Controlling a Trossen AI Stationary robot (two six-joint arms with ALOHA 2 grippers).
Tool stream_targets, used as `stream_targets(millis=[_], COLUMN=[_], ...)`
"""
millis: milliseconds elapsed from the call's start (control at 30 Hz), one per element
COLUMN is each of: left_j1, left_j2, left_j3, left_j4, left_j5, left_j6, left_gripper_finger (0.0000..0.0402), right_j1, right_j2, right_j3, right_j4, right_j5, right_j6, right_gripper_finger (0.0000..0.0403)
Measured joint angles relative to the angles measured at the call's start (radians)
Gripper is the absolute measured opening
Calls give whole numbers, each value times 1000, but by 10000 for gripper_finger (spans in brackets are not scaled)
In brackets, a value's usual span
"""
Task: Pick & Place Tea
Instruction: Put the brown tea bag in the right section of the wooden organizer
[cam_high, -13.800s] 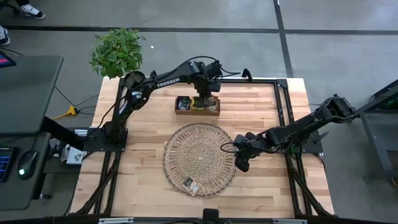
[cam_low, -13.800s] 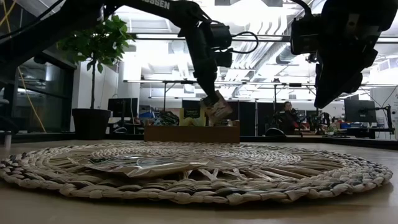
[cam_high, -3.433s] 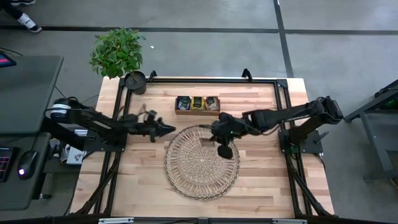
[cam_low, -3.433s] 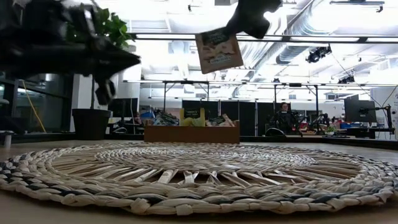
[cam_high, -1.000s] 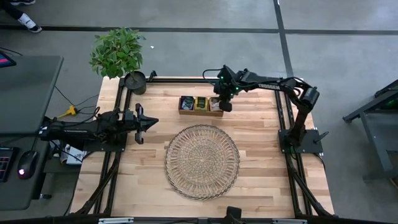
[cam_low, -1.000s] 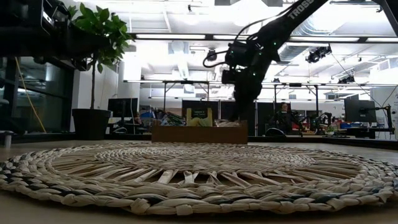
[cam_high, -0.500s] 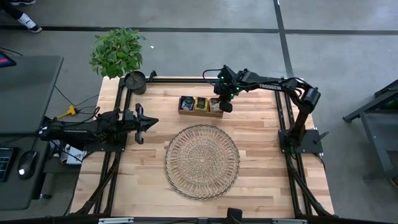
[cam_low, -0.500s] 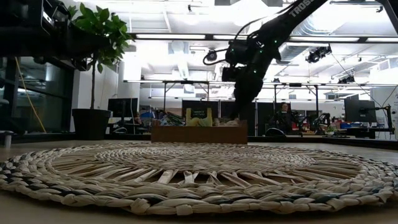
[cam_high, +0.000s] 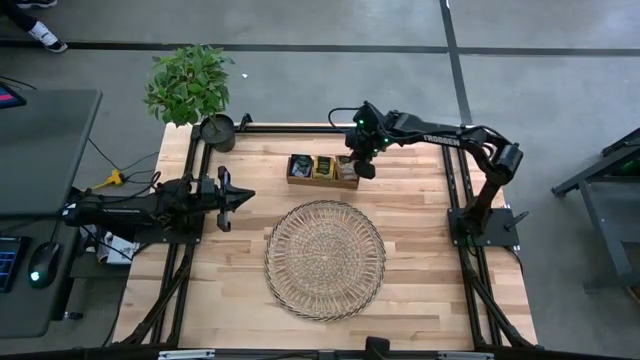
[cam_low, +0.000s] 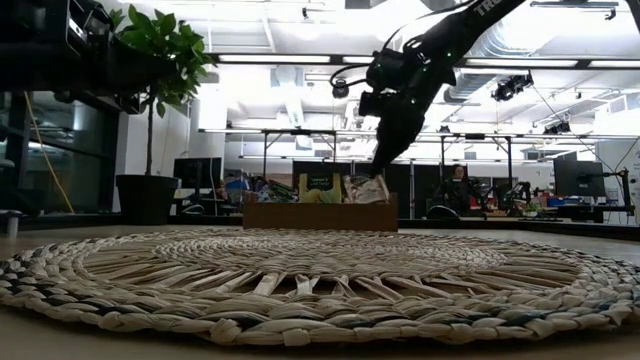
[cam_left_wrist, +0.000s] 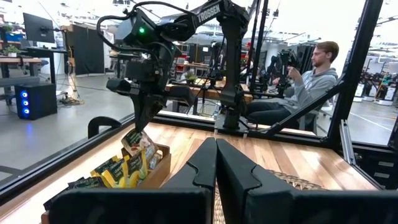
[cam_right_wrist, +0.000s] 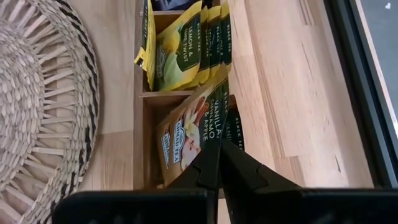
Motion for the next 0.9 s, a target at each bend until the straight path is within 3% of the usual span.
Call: stream_targets(millis=[667, 900], left_j1=[0, 0], left_j2=[0, 0], left_j3=[0, 0], left_j4=[-1, -2], left_j5=[0, 0], left_j6=[0, 0], left_gripper_finger=[5, 5], right_j1=[37, 37], right_j2=[6, 6], right_j3=[-78, -78], right_j4=[85, 82], right_j5=[31, 32], right_j6=[30, 30], right_gripper_finger=[12, 56])
